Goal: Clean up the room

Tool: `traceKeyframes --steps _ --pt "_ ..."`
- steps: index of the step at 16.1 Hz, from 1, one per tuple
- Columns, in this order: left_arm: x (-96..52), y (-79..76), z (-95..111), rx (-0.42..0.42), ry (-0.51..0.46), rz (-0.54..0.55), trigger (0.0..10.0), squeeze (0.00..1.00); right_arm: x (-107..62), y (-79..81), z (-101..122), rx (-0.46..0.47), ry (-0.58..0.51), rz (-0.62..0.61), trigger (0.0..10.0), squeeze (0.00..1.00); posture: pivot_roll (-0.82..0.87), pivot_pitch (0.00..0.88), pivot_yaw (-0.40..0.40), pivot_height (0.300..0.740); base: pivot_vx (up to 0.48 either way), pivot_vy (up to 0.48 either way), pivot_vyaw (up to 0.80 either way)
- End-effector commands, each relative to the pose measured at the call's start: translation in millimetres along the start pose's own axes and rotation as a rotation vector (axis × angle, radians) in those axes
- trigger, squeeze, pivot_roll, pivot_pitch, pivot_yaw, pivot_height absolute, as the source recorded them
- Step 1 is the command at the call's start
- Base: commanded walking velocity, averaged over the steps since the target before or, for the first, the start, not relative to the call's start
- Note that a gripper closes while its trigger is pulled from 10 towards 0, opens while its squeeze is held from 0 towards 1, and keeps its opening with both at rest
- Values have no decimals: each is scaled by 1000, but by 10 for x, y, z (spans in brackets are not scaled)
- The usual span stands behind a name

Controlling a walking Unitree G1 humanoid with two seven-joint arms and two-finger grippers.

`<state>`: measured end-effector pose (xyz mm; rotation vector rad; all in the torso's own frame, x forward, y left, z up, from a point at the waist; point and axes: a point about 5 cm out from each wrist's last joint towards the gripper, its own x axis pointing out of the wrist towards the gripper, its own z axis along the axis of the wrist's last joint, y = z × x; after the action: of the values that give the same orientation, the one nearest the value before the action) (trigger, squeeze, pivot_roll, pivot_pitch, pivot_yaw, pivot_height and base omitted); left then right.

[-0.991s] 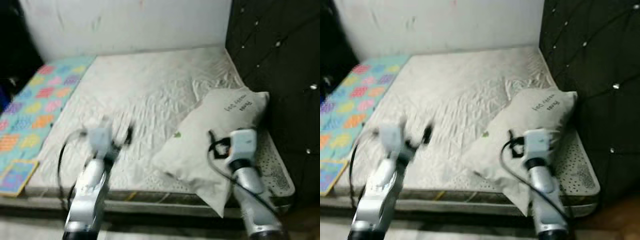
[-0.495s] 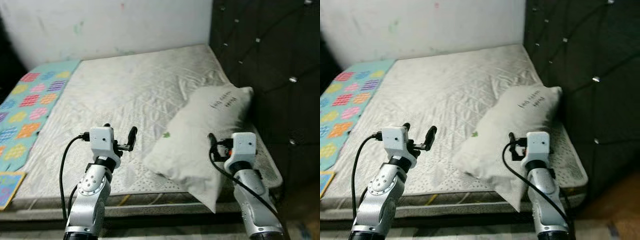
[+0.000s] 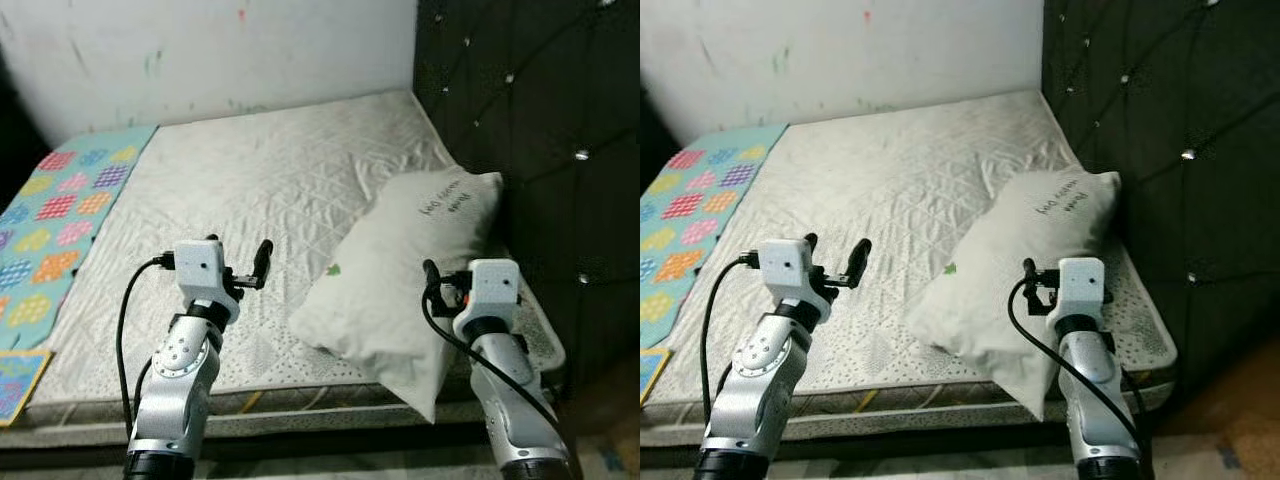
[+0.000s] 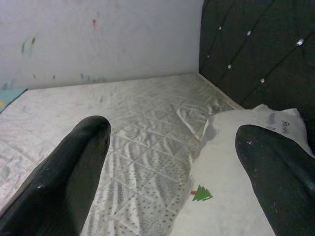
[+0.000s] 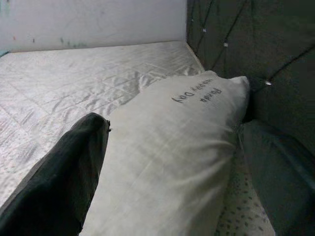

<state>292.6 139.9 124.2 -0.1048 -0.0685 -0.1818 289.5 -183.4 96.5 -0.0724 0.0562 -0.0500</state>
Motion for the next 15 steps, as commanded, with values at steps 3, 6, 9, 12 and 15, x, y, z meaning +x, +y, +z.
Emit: traceKeyframes --steps 3,6,9,12,15 --pt "-48 50 26 8 -10 13 10000 0 -33 96 12 4 -16 27 10000 0 -294 0 178 740 0 0 0" --pt "-66 10 -16 -1 7 14 10000 0 -63 97 99 22 -90 44 10000 0 -288 0 179 740 0 0 0" --pt "-36 -46 -43 -1 28 -28 10000 0 -43 17 88 23 -99 -14 10000 0 -311 0 239 740 0 0 0" --pt "40 -43 -4 19 25 -61 10000 0 -33 91 79 34 -103 -10 10000 0 -321 0 260 740 0 0 0" --pt "5 -69 -10 11 15 -37 10000 0 -11 228 71 10 -97 75 10000 0 -286 0 213 740 0 0 0"
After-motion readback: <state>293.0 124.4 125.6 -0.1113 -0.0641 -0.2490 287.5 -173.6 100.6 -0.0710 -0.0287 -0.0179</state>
